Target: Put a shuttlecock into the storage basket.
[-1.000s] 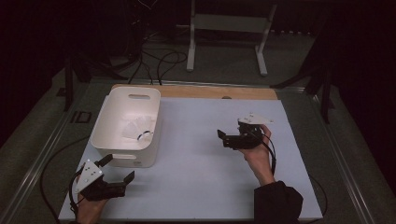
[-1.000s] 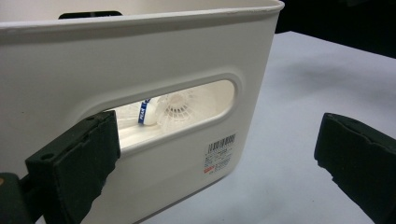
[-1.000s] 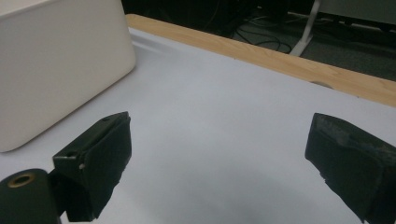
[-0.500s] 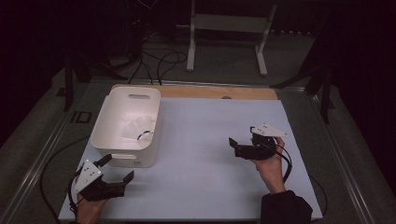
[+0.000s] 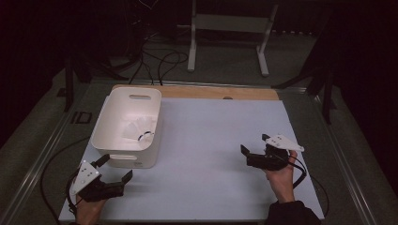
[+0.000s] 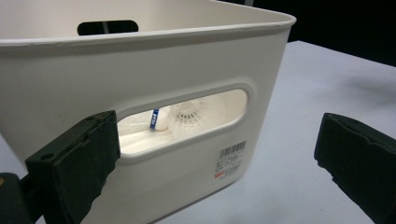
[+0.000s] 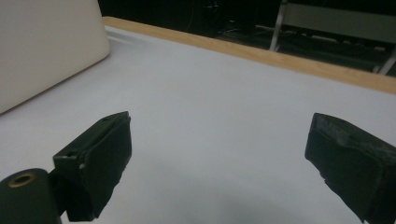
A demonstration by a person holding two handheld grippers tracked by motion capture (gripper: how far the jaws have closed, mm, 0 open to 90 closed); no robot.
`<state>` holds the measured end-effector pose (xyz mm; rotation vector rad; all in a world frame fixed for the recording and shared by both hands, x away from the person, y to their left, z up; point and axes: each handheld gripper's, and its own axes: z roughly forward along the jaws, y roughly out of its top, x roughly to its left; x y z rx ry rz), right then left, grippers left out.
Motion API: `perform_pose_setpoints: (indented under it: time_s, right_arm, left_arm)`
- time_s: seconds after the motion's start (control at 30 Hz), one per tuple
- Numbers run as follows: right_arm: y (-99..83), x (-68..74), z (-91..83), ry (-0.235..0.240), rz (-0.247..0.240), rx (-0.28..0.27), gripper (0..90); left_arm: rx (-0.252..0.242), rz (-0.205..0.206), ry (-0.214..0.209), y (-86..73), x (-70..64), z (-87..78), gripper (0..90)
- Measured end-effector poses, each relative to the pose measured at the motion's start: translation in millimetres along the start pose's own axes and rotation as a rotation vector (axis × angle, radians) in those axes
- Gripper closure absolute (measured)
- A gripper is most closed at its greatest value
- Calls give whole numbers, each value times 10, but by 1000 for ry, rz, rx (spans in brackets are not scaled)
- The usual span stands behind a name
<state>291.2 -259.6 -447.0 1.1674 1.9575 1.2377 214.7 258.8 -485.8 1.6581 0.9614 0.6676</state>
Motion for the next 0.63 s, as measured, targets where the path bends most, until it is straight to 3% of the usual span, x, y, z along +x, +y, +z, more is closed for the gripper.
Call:
perform_pose_setpoints:
  time_s: [0.43,0.63]
  right_arm:
    - [-282,-62,-166,0,20,-54,72]
    - [-303,-90,-220,-4,26,-83,72]
  left_arm:
    - [3,2,3,4,-1,1,10]
    - [3,1,6,8,-4,2,10]
